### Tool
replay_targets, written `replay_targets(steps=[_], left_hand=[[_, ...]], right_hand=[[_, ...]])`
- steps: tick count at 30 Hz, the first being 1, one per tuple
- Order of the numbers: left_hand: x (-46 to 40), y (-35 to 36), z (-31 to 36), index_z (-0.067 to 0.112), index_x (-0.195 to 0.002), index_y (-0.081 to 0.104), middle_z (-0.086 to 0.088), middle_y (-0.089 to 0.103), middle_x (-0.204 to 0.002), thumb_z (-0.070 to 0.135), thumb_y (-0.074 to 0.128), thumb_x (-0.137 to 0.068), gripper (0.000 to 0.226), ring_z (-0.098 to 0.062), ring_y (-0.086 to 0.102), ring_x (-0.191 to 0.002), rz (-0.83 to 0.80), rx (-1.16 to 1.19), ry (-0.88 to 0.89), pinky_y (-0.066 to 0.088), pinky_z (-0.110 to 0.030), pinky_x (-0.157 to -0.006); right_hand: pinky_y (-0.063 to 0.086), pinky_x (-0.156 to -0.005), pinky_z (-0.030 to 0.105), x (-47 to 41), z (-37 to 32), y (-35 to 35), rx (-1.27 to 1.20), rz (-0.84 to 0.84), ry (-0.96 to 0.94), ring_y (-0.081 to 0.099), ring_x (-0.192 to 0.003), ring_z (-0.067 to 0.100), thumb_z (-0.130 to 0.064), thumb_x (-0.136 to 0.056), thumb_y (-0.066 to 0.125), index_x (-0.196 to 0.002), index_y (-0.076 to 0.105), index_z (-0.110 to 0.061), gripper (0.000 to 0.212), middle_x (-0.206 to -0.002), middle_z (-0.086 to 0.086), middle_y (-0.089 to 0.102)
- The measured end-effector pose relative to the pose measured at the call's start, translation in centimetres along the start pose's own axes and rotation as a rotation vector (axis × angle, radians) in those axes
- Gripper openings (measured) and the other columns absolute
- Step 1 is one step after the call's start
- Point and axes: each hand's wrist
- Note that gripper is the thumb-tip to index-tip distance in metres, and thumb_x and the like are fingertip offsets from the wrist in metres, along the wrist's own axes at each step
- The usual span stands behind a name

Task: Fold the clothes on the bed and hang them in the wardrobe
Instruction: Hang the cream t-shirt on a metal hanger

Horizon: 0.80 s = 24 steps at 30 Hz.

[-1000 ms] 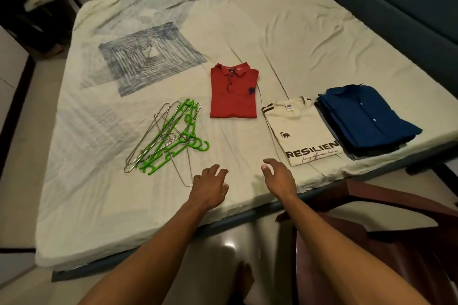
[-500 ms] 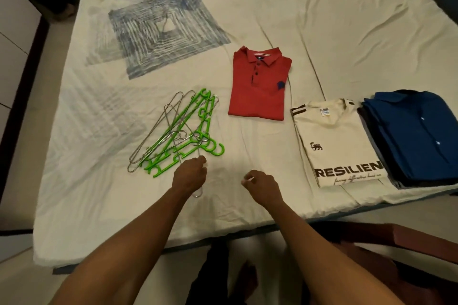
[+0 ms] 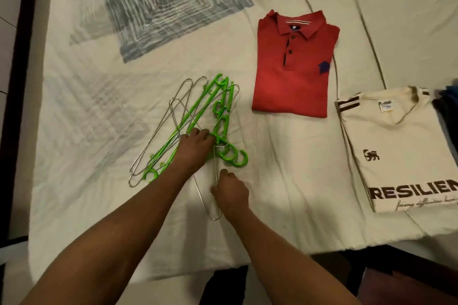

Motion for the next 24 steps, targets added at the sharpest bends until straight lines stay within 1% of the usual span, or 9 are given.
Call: replay_targets(steps=[2,5,9,11,13,16,18,21,24], left_hand=[[-0.9,0.6,-0.5,0.017,-0.100,0.068,-0.007,0.064,-0.100,0.023,0.082,-0.069,0.035,-0.034,0.061,-0.091,0.034,-0.012,0.041,0.047,-0.043,-0.067],[-1.7,0.7,-1.4,0.021,-0.102,0.070,-0.007,0.062,-0.091,0.025,0.071,-0.077,0.025,-0.033,0.059,-0.090,0.143,-0.015,0.045,0.043,-0.044,-0.073],[-1.8,-0.4,-2.4,0.020,-0.095,0.072,-0.004,0.060,-0.084,0.027,0.061,-0.075,0.024,-0.032,0.056,-0.089,0.217,-0.062,0.084,0.038,-0.043,-0.075],[-2.4,-1.5,-2.6,0.021,-0.091,0.070,-0.001,0.060,-0.082,0.028,0.060,-0.074,0.021,-0.030,0.054,-0.090,0.235,-0.061,0.108,0.035,-0.041,-0.076],[-3.6,-3.1,-2.2,0.021,-0.092,0.067,-0.002,0.058,-0.082,0.026,0.056,-0.075,0.021,-0.030,0.054,-0.086,0.243,-0.020,0.138,0.036,-0.040,-0.073],[-6.1,-5.8,-0.6,0.019,-0.093,0.064,-0.006,0.055,-0.079,0.017,0.058,-0.075,0.019,-0.033,0.058,-0.070,0.181,0.138,0.169,0.037,-0.033,-0.055],[-8.0,-7.0,1.2,0.021,-0.095,0.060,-0.005,0.055,-0.081,0.010,0.060,-0.081,0.017,-0.033,0.059,-0.069,0.130,0.237,0.161,0.032,-0.030,-0.051],[-10.9,-7.4,3.9,0.025,-0.102,0.061,0.000,0.063,-0.093,0.010,0.054,-0.091,0.020,-0.030,0.061,-0.084,0.024,0.397,0.109,0.040,-0.033,-0.061],[-13.2,-7.2,6.4,0.021,-0.095,0.065,0.007,0.063,-0.082,0.007,0.056,-0.091,0.017,-0.031,0.065,-0.087,-0.115,0.572,0.107,0.047,-0.034,-0.070]], right_hand=[[0.048,-0.080,0.037,-1.1,0.0,0.5,0.056,0.017,-0.041,0.063,-0.107,0.032,-0.019,-0.100,0.046,-0.126,0.048,-0.011,0.028,-0.121,0.010,0.060],[0.050,-0.081,0.039,-2.1,0.7,-0.1,0.068,0.034,-0.059,0.063,-0.106,0.034,-0.009,-0.099,0.040,-0.126,0.049,-0.011,0.029,-0.117,0.011,0.064],[0.048,-0.079,0.039,-2.7,3.2,-3.5,0.048,0.033,-0.115,0.064,-0.104,0.036,-0.013,-0.100,0.041,-0.123,0.056,-0.018,0.028,-0.115,0.011,0.065],[0.043,-0.071,0.039,-3.2,4.7,-5.5,0.077,0.038,-0.178,0.063,-0.101,0.037,-0.013,-0.096,0.044,-0.118,0.059,-0.019,0.027,-0.112,0.010,0.065],[0.037,-0.066,0.036,-4.0,6.3,-8.0,0.089,0.063,-0.219,0.063,-0.098,0.036,-0.014,-0.093,0.047,-0.112,0.061,-0.022,0.025,-0.106,0.008,0.065],[0.042,-0.066,0.034,-5.6,9.1,-12.2,0.112,0.126,-0.242,0.063,-0.094,0.032,-0.018,-0.093,0.050,-0.105,0.064,-0.024,0.019,-0.100,0.004,0.067],[0.045,-0.068,0.033,-6.6,11.2,-15.3,0.163,0.145,-0.245,0.063,-0.092,0.029,-0.017,-0.094,0.051,-0.104,0.065,-0.024,0.019,-0.099,0.003,0.067],[0.042,-0.068,0.031,-8.2,14.3,-19.2,0.255,0.158,-0.208,0.063,-0.093,0.027,-0.011,-0.092,0.054,-0.101,0.067,-0.026,0.022,-0.099,0.001,0.067],[0.041,-0.070,0.030,-9.4,17.1,-21.5,0.306,0.080,-0.142,0.063,-0.095,0.026,-0.008,-0.088,0.056,-0.100,0.067,-0.030,0.027,-0.103,-0.002,0.068]])
Point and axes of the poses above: each hand's wrist, its own x-axis away from the middle knuckle, its own y-axis out of the palm, z = x × y
